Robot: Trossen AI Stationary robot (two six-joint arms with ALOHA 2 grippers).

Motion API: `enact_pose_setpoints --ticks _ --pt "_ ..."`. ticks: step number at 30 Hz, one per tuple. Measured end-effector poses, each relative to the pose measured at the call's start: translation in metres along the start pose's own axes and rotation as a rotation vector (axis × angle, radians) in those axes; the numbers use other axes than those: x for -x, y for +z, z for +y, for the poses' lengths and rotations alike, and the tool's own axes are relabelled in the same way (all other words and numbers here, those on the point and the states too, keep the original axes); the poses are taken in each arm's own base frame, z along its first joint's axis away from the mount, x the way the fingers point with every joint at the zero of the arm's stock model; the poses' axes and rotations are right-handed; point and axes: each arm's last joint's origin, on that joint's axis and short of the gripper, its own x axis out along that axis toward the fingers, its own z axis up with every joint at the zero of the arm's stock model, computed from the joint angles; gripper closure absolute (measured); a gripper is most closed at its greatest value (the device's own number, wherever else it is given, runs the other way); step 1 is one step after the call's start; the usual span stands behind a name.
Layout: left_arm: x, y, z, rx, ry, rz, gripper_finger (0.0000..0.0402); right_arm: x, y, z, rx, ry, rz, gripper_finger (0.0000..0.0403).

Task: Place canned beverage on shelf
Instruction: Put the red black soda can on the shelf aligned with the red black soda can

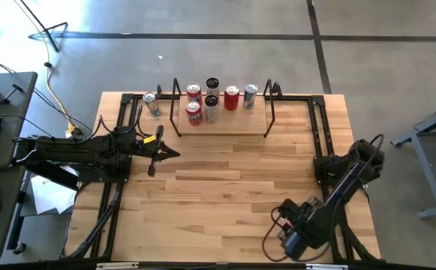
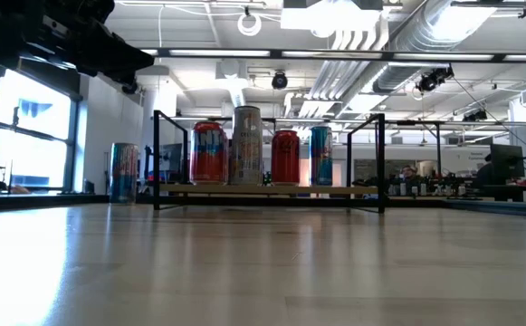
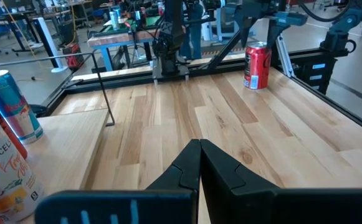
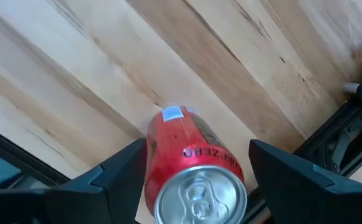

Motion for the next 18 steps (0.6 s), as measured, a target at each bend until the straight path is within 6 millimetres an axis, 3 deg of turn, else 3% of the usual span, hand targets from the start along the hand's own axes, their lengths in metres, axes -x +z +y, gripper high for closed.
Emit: enact_pose_setpoints --ticks 10,18 --pt "0.000 0.000 0.000 0.008 0.000 0.000 0.0402 0.004 0.019 -0.003 -0.009 0.009 0.028 0.0138" --pt "0.000 0.000 0.000 0.008 0.000 0.000 0.0401 0.045 0.000 -0.012 -0.039 0.021 0.091 0.0141"
